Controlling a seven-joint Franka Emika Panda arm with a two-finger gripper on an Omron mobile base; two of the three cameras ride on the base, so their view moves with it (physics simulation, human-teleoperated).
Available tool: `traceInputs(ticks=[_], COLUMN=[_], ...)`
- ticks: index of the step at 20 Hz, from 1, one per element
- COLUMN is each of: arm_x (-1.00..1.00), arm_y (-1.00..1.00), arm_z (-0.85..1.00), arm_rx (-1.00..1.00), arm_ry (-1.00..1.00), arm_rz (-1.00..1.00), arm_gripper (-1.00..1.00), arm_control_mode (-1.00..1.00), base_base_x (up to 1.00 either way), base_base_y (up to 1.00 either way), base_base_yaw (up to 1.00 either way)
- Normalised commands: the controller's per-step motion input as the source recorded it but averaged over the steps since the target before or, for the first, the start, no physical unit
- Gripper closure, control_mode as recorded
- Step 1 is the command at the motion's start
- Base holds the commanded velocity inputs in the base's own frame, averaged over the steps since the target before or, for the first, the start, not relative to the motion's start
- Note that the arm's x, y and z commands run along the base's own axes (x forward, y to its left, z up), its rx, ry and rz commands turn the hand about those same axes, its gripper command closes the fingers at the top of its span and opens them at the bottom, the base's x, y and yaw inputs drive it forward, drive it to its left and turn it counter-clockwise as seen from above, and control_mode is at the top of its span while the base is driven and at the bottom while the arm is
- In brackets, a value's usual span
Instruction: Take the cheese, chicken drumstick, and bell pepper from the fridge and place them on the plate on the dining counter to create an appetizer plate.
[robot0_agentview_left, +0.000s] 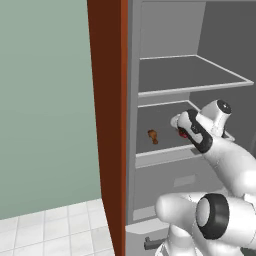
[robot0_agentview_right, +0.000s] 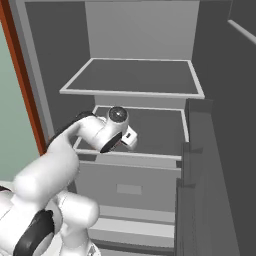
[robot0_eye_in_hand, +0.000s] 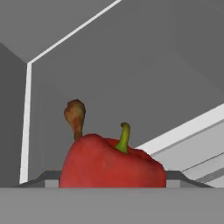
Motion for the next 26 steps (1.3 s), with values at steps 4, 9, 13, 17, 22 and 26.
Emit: traceInputs(ticks=[4, 9, 13, 17, 22, 26], arm_x=[-1.00, -0.95, -0.64, -0.34, -0.01, -0.32], arm_y=[0.00, 0.17, 0.58, 0.87, 0.60, 0.15], arm_z=[0.64, 0.48, 0.08, 0.00, 0.00, -0.04], arm_rx=[0.00, 0.00, -0.04, -0.09, -0.09, -0.05], arm_ry=[0.13, 0.19, 0.13, 0.11, 0.10, 0.00], arm_rz=[-0.06, -0.01, 0.06, 0.12, 0.10, 0.04], arm_gripper=[1.00, 1.00, 1.00, 1.00, 1.00, 1.00], arm_control_mode=[-1.00, -1.00, -1.00, -1.00, -1.00, 1.00], base_base_x=[0.00, 0.00, 0.00, 0.00, 0.00, -0.25], base_base_y=[0.00, 0.00, 0.00, 0.00, 0.00, 0.00], base_base_yaw=[0.00, 0.00, 0.00, 0.00, 0.00, 0.00])
